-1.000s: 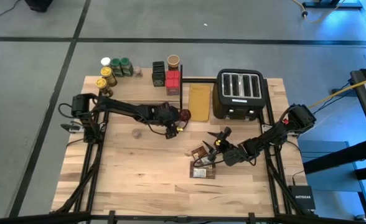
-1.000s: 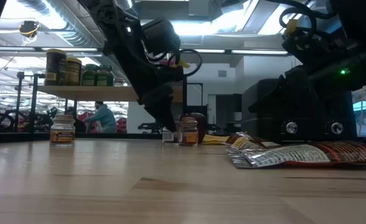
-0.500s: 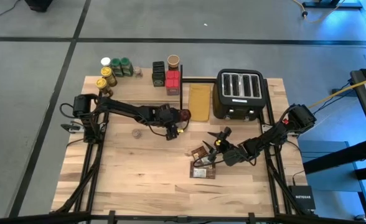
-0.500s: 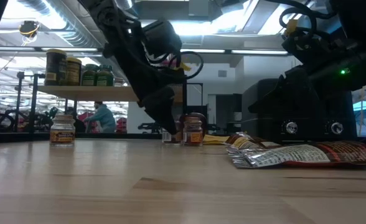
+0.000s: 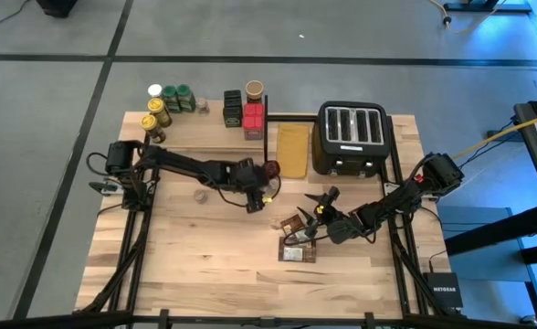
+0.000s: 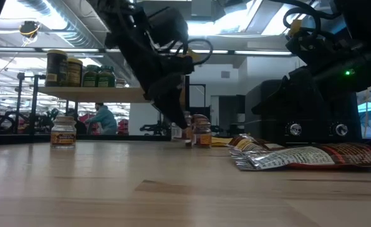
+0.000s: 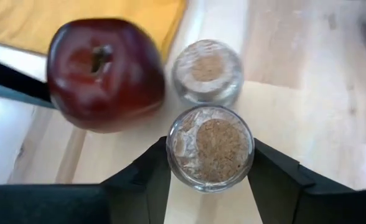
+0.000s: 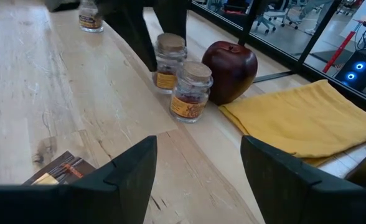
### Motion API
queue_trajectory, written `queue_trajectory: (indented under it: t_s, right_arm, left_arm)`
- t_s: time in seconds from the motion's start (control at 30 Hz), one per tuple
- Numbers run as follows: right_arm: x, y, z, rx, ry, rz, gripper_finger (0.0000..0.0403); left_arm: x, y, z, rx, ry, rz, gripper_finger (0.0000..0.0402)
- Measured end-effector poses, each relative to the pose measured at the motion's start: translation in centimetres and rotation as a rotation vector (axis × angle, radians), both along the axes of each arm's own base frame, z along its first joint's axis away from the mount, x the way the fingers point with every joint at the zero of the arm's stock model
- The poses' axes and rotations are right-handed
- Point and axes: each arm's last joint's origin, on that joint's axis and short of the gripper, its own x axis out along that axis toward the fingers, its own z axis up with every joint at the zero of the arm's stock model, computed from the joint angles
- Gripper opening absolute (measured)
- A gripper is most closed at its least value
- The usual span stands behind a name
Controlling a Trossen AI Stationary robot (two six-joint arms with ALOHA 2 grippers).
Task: Shelf spices
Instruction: Put the center brown seasoning bottle aligned with the other brown seasoning bottle on the shelf
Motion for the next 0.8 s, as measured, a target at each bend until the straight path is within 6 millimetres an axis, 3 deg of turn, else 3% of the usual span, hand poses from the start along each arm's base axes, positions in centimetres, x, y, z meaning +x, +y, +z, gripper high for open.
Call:
queue_trajectory:
  t_s: [0.2, 0.37, 0.63, 0.8]
  right_arm:
    - [0.0, 0.0, 0.0, 0.0, 0.0, 0.0, 0.0237]
    - [0.0, 0.0, 0.0, 0.002, 0.0, -0.001, 0.0237]
    - [0.0, 0.0, 0.0, 0.003, -0.002, 0.0, 0.0237]
    - [0.0, 0.0, 0.0, 0.006, -0.003, -0.001, 0.0237]
  left_arm:
    - [0.0, -1.4, 1.6, -0.021, 0.036, -0.007, 0.0168]
    - [-1.4, -2.0, 5.4, -0.024, -0.062, 0.028, 0.0166]
    - [-6.4, -2.0, 12.1, 0.037, -0.205, 0.204, 0.0167]
    - [-10.2, -1.4, 14.9, 0.093, -0.253, 0.364, 0.0169]
